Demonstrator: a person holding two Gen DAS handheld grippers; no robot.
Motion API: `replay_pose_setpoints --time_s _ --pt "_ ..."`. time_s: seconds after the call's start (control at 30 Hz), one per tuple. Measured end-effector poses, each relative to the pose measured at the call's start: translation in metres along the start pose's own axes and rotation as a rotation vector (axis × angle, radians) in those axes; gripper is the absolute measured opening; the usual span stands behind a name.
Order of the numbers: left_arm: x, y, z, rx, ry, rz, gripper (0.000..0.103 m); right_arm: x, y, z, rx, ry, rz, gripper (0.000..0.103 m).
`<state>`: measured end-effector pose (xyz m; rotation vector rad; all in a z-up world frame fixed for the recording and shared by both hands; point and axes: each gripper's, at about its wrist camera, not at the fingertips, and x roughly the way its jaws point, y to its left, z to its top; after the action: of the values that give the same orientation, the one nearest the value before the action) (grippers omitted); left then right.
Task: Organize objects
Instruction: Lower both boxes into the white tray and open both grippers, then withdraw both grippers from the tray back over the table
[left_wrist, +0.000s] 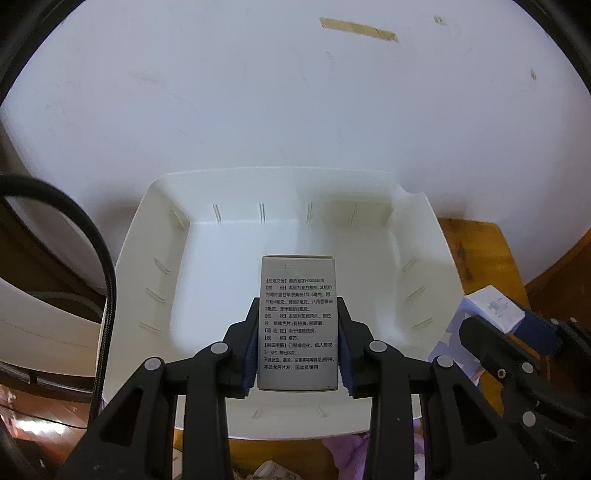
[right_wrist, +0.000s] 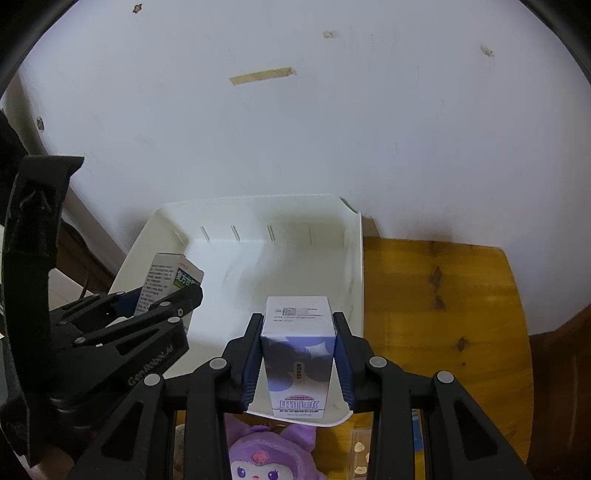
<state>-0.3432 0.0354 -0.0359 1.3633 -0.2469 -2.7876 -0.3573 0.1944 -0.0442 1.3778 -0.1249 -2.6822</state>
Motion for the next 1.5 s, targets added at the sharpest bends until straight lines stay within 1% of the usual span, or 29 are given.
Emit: replay_pose_setpoints --time_s 0.03,0.13,0.27,0.3,0.33,0.37,0.43,0.47,0.5,0.53,0.57,0.6,0.67,0.8,0.87,1.03,1.2,1.33,1.5 --pt "0.001 -0.001 -0.001 0.002 0.003 0.001 0.039 0.001 0.0 -0.002 -0.004 0.001 -0.004 0.037" --pt "0.01 -0.005 0.009 0.002 0.019 0.002 0.039 0.003 0.001 -0.002 -0.008 -0.002 -0.017 0.037" --pt "0.015 -0.007 0.01 0.008 0.023 -0.001 0.039 0.003 0.0 -0.006 -0.012 0.003 -0.01 0.037" --pt "0.016 -0.006 0.011 0.012 0.024 -0.005 0.041 0.002 0.001 -0.006 -0.013 0.004 -0.007 0.037" --pt "0.016 -0.006 0.011 0.016 0.022 -0.005 0.051 0.002 0.001 -0.007 -0.014 0.006 -0.004 0.037" --pt "0.016 -0.007 0.012 0.011 0.026 0.009 0.065 0.001 0.001 -0.008 -0.014 0.01 -0.002 0.038" --pt "0.015 -0.007 0.011 0.011 0.014 0.038 0.078 -0.001 -0.001 -0.01 -0.007 0.011 -0.005 0.041" --pt "0.013 -0.007 0.011 0.007 0.009 0.041 0.079 -0.002 -0.003 -0.011 0.001 0.011 -0.011 0.047" --pt "0.011 -0.006 0.011 0.001 0.008 0.036 0.079 -0.003 -0.004 -0.012 0.008 0.011 -0.017 0.056" --pt "0.01 -0.005 0.01 -0.007 0.01 0.027 0.079 -0.006 -0.006 -0.013 0.016 0.008 -0.022 0.06" --pt "0.009 -0.004 0.01 -0.013 0.012 0.02 0.08 -0.01 -0.009 -0.015 0.022 -0.002 -0.023 0.068" --pt "0.008 -0.004 0.01 -0.018 0.012 0.017 0.081 -0.013 -0.01 -0.016 0.026 -0.011 -0.024 0.071" --pt "0.003 -0.005 0.009 -0.015 0.001 0.017 0.084 -0.019 -0.012 -0.017 0.03 -0.021 -0.033 0.073" --pt "-0.008 -0.011 0.006 0.004 -0.029 0.02 0.084 -0.026 -0.015 -0.02 0.044 0.006 -0.018 0.079" --pt "-0.014 -0.013 0.005 0.009 -0.036 0.016 0.084 -0.028 -0.017 -0.022 0.051 0.024 -0.006 0.08" --pt "-0.034 -0.015 0.004 0.012 -0.058 0.012 0.085 -0.037 -0.019 -0.028 0.039 0.044 -0.034 0.08" --pt "-0.051 -0.018 0.003 0.013 -0.07 0.006 0.085 -0.058 -0.023 -0.035 0.041 -0.008 -0.029 0.08" --pt "-0.067 -0.017 0.0 0.013 -0.077 0.016 0.085 -0.075 -0.026 -0.039 0.053 -0.048 -0.003 0.08" --pt "-0.089 -0.015 -0.003 -0.004 -0.086 -0.001 0.085 -0.101 -0.026 -0.046 0.041 -0.12 0.004 0.08"
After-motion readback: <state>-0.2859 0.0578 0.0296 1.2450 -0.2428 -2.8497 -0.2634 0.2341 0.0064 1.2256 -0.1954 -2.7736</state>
